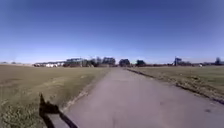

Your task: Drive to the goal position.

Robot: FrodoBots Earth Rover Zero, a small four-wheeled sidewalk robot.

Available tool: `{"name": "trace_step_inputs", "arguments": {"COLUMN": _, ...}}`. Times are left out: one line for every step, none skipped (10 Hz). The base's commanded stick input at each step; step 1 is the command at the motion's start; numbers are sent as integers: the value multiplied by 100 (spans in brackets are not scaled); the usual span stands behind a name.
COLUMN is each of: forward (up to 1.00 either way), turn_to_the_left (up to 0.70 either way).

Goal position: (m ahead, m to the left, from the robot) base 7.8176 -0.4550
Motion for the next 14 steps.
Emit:
{"name": "trace_step_inputs", "arguments": {"forward": 70, "turn_to_the_left": 0}}
{"name": "trace_step_inputs", "arguments": {"forward": 70, "turn_to_the_left": 0}}
{"name": "trace_step_inputs", "arguments": {"forward": 70, "turn_to_the_left": 0}}
{"name": "trace_step_inputs", "arguments": {"forward": 70, "turn_to_the_left": 0}}
{"name": "trace_step_inputs", "arguments": {"forward": 70, "turn_to_the_left": 0}}
{"name": "trace_step_inputs", "arguments": {"forward": 70, "turn_to_the_left": 0}}
{"name": "trace_step_inputs", "arguments": {"forward": 70, "turn_to_the_left": 0}}
{"name": "trace_step_inputs", "arguments": {"forward": 70, "turn_to_the_left": 0}}
{"name": "trace_step_inputs", "arguments": {"forward": 70, "turn_to_the_left": 0}}
{"name": "trace_step_inputs", "arguments": {"forward": 70, "turn_to_the_left": 0}}
{"name": "trace_step_inputs", "arguments": {"forward": 70, "turn_to_the_left": 0}}
{"name": "trace_step_inputs", "arguments": {"forward": 70, "turn_to_the_left": 0}}
{"name": "trace_step_inputs", "arguments": {"forward": 70, "turn_to_the_left": 0}}
{"name": "trace_step_inputs", "arguments": {"forward": 70, "turn_to_the_left": 0}}
